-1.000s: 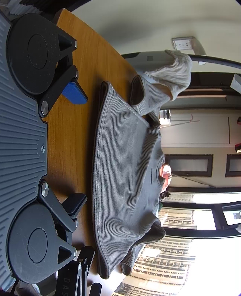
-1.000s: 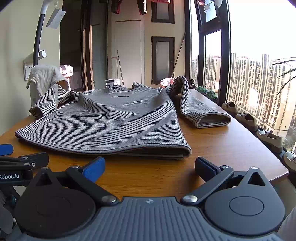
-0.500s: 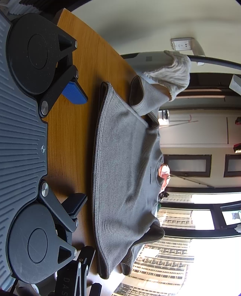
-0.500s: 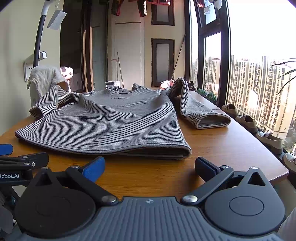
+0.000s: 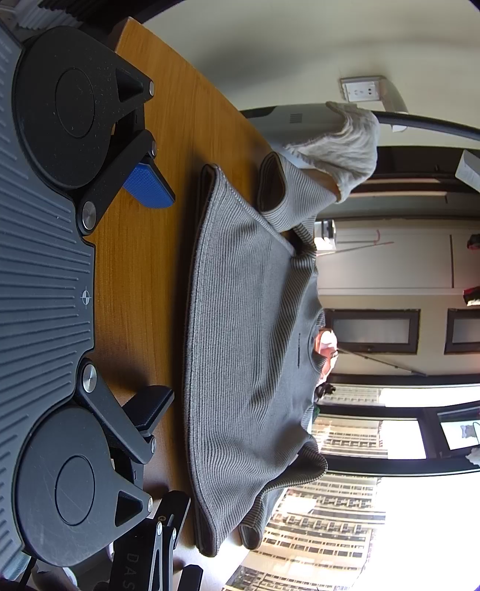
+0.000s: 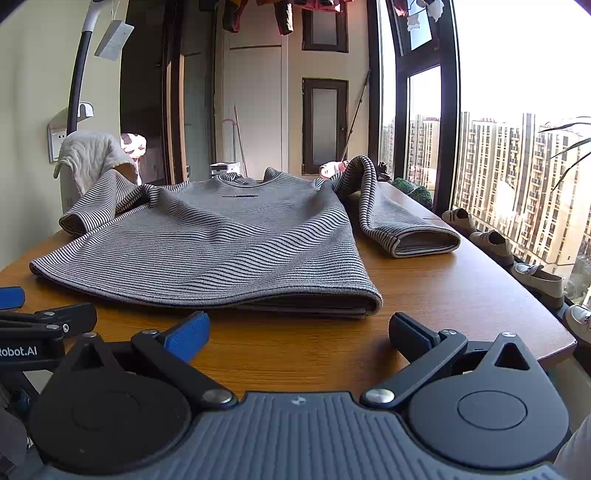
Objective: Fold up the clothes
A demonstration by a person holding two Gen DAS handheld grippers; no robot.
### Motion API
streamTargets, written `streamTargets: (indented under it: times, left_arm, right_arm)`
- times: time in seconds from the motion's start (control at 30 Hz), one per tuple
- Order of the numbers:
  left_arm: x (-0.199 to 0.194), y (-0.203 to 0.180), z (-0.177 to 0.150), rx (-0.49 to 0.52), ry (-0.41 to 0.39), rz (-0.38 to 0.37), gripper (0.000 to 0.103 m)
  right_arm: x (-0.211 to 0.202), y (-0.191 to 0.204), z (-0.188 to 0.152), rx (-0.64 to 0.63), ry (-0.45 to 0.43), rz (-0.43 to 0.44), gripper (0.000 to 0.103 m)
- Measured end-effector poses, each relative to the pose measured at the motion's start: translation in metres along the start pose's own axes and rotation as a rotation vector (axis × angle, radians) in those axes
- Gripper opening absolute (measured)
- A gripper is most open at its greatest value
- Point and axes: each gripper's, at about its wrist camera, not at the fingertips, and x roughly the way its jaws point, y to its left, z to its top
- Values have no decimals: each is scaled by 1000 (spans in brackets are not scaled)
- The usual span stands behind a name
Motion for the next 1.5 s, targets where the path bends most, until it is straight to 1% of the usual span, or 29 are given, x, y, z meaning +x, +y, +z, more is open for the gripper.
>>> streamTargets:
  times: [1.5]
  left_arm:
    - [-4,-1,-2,-1,-10,-1,103]
  right_arm:
    - [0,0,-2,0,-7,0,103]
